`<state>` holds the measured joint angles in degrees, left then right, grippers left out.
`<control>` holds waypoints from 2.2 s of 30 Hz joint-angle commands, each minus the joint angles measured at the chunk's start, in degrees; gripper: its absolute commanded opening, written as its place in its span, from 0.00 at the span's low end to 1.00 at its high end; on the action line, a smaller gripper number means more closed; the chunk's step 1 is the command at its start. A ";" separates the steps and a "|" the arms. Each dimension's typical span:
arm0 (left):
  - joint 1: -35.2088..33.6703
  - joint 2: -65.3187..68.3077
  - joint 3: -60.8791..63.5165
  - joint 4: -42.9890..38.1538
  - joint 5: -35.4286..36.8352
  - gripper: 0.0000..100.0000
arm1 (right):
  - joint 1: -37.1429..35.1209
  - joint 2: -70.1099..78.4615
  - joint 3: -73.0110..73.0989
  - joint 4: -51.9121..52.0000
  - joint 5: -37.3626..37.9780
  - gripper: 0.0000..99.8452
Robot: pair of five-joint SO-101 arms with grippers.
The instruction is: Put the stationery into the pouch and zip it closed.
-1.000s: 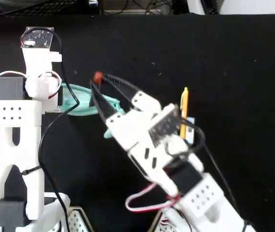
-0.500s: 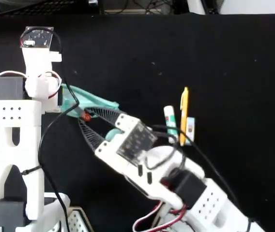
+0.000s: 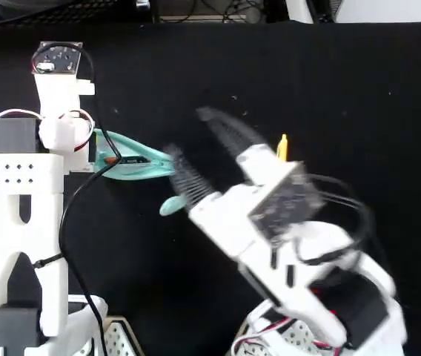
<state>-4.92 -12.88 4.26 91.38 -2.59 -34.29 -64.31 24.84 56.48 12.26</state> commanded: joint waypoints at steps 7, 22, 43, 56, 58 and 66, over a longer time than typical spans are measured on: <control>-0.13 1.67 4.09 -0.79 0.53 0.03 | 27.87 9.89 25.36 -7.12 -0.53 0.09; -0.13 1.67 4.09 -0.88 0.53 0.03 | 31.38 67.65 3.38 -9.05 -3.43 0.13; -0.13 1.76 4.18 -0.88 0.53 0.03 | 31.30 77.58 -11.12 11.34 1.41 0.13; -0.13 1.76 4.18 -0.88 0.53 0.03 | 31.30 89.10 -18.77 12.31 1.49 0.13; -0.13 1.76 4.18 -0.88 0.53 0.03 | 31.47 89.71 -19.21 12.40 1.41 0.11; -0.13 1.76 4.18 -0.88 0.53 0.03 | 31.12 75.74 -11.74 12.40 0.97 0.01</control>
<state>-4.92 -12.88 4.26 91.38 -2.59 -2.81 20.44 10.33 68.97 13.14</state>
